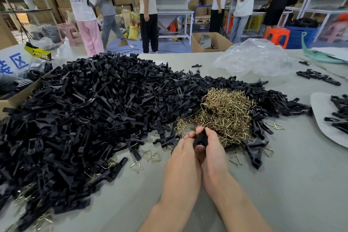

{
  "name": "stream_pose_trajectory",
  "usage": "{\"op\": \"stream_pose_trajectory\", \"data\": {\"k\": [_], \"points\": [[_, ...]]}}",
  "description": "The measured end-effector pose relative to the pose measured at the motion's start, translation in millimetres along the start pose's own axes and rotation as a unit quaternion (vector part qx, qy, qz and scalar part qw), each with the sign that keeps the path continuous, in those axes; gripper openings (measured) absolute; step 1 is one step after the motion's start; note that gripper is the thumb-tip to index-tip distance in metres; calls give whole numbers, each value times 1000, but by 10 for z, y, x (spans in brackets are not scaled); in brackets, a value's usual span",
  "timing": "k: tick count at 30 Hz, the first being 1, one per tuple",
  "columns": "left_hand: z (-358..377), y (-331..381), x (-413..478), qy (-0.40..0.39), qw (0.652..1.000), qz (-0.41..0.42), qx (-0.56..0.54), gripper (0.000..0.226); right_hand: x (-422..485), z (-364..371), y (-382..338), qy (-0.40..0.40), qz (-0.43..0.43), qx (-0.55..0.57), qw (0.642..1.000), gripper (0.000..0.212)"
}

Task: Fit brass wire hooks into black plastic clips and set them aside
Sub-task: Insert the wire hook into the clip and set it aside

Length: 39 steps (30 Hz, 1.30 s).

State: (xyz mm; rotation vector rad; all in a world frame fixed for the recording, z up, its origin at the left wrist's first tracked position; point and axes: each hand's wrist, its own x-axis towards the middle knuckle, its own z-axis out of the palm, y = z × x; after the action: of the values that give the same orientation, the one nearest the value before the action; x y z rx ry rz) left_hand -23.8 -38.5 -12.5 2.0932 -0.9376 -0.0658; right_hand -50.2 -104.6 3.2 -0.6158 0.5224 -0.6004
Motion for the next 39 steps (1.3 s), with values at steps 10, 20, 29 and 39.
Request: {"op": "stream_pose_trajectory", "data": {"k": [10,20,29,39], "points": [[-49,-69,56,7,994,33,-105,31,-10,-47,-44,-41,29,88,995,29],[-156,-17,31,42,954,-39,-295,34,27,-70,-54,-71,-22,-57,996,33],[-178,-88,111,65,960,-35,-269,10,-16,-134,-122,-46,-105,-89,989,27],[482,935,256,-64,930,-63,-355,13,-221,-748,-863,96,-188,-34,977,25]]}}
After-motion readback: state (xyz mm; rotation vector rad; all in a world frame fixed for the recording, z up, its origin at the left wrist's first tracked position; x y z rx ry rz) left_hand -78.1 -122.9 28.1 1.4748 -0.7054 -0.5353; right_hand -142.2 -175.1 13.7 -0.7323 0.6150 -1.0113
